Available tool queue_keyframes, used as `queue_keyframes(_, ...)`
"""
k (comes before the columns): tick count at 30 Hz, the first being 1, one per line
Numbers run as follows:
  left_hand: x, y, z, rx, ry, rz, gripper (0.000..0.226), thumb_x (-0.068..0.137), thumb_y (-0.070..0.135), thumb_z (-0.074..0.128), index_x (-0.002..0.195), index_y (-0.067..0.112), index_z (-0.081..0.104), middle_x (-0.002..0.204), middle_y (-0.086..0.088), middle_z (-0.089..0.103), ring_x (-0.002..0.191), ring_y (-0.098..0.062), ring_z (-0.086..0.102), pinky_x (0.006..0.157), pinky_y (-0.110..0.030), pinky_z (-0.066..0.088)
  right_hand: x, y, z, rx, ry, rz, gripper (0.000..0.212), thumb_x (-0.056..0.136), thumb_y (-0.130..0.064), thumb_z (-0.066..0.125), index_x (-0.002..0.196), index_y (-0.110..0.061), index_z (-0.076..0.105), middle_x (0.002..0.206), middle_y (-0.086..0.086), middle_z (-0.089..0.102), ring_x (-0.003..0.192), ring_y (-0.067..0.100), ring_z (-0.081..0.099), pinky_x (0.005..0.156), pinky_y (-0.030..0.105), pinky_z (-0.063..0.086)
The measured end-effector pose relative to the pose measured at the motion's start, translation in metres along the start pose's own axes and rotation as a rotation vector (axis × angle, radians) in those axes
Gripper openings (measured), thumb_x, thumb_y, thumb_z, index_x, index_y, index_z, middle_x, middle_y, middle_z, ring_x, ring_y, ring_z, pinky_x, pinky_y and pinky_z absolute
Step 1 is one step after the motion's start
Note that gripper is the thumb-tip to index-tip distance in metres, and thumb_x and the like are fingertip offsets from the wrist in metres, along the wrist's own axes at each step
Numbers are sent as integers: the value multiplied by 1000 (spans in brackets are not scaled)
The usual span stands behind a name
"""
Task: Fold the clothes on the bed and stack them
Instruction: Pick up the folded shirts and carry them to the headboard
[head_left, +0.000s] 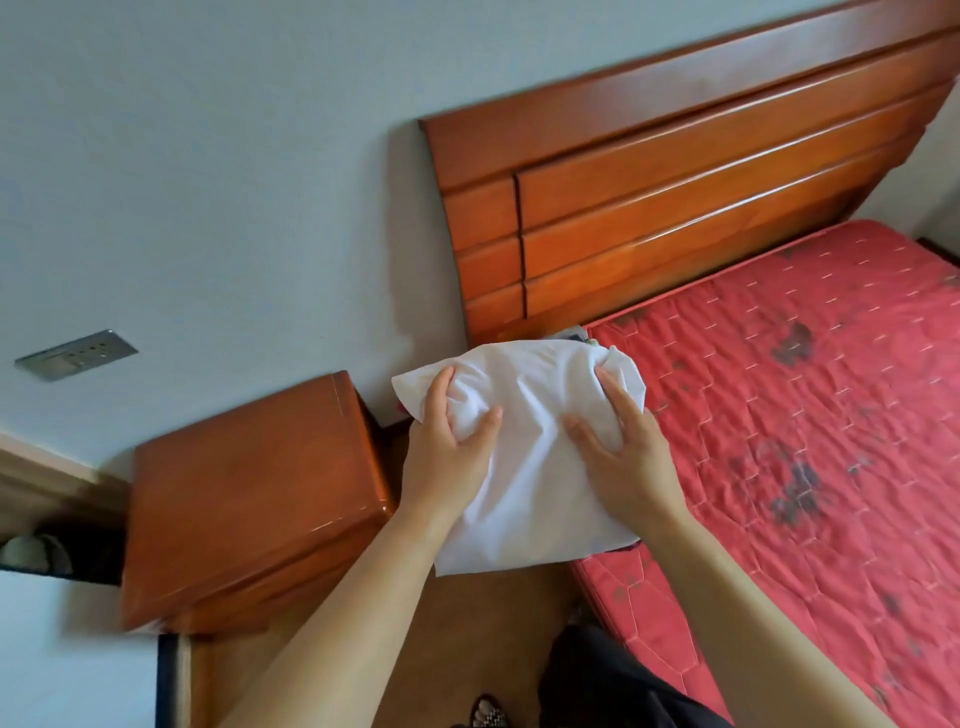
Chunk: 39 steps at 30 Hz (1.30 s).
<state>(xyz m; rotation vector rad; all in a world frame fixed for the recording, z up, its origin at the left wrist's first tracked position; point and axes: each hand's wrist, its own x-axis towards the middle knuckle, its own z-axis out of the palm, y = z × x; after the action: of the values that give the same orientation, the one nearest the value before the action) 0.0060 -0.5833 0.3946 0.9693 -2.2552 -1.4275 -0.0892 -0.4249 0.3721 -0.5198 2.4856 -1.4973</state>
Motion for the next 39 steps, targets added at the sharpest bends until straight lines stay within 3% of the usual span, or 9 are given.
queue_keyframes(7, 91, 21, 49, -36, -78, -43, 58, 85, 48, 56, 133, 53, 25, 113, 29, 36, 88, 10, 43, 67, -9, 31, 97, 24, -14, -27, -5, 100, 57, 82, -56, 54, 132, -59, 27, 135, -4, 46, 115, 15, 48, 86, 31, 36)
queue_keyframes(11, 145, 33, 92, -46, -82, -90, 57, 84, 49, 56, 130, 56, 24, 118, 25, 39, 99, 4, 42, 81, -21, 37, 160, 46, -25, -31, -19, 117, 56, 84, -51, 55, 133, -55, 30, 132, -9, 49, 106, 6, 46, 80, 25, 34)
queue_keyframes(14, 173, 36, 128, -93, -92, -134, 56, 84, 46, 57, 130, 55, 27, 122, 26, 40, 98, 11, 44, 73, -8, 33, 199, 70, -37, -49, -64, 153, 54, 84, -51, 56, 131, -58, 30, 126, -12, 51, 100, 3, 47, 72, 15, 33)
queue_keyframes(18, 210, 18, 175, -138, -89, -208, 59, 85, 47, 57, 134, 53, 26, 127, 33, 37, 116, 9, 41, 87, -11, 36, 254, 114, -34, -93, -147, 205, 56, 83, -52, 57, 128, -66, 26, 119, -15, 45, 101, 5, 44, 78, 25, 32)
queue_keyframes(21, 244, -11, 195, -126, -44, -244, 63, 85, 48, 58, 137, 49, 24, 137, 30, 34, 129, 2, 34, 105, -28, 37, 296, 146, -9, -116, -209, 209, 57, 80, -57, 56, 125, -68, 25, 116, -15, 42, 100, 6, 42, 80, 28, 32)
queue_keyframes(24, 280, -49, 208, -100, 7, -248, 64, 85, 45, 59, 138, 45, 24, 142, 25, 33, 131, 1, 33, 107, -33, 37, 337, 176, 30, -129, -273, 191, 55, 77, -61, 54, 123, -69, 25, 118, -12, 42, 103, 9, 43, 92, 32, 34)
queue_keyframes(30, 323, -120, 239, -106, 116, -189, 65, 85, 45, 60, 138, 48, 21, 144, 26, 30, 133, 5, 28, 104, -23, 33, 398, 237, 89, -73, -341, -8, 57, 81, -50, 61, 129, -60, 31, 146, -13, 32, 123, 3, 37, 92, 19, 31)
queue_keyframes(34, 341, -160, 281, -134, 127, -198, 64, 87, 41, 60, 137, 50, 20, 144, 26, 30, 132, 6, 29, 102, -20, 33, 421, 288, 103, -126, -339, -17, 58, 81, -49, 63, 126, -63, 30, 135, -10, 39, 119, 10, 43, 88, 23, 37)
queue_keyframes(39, 355, -197, 338, -176, 117, -205, 62, 87, 33, 61, 136, 48, 26, 125, 50, 27, 117, 29, 24, 87, 7, 24, 431, 353, 105, -262, -295, 33, 57, 79, -54, 60, 126, -65, 29, 133, -7, 42, 107, 8, 47, 77, 21, 33)
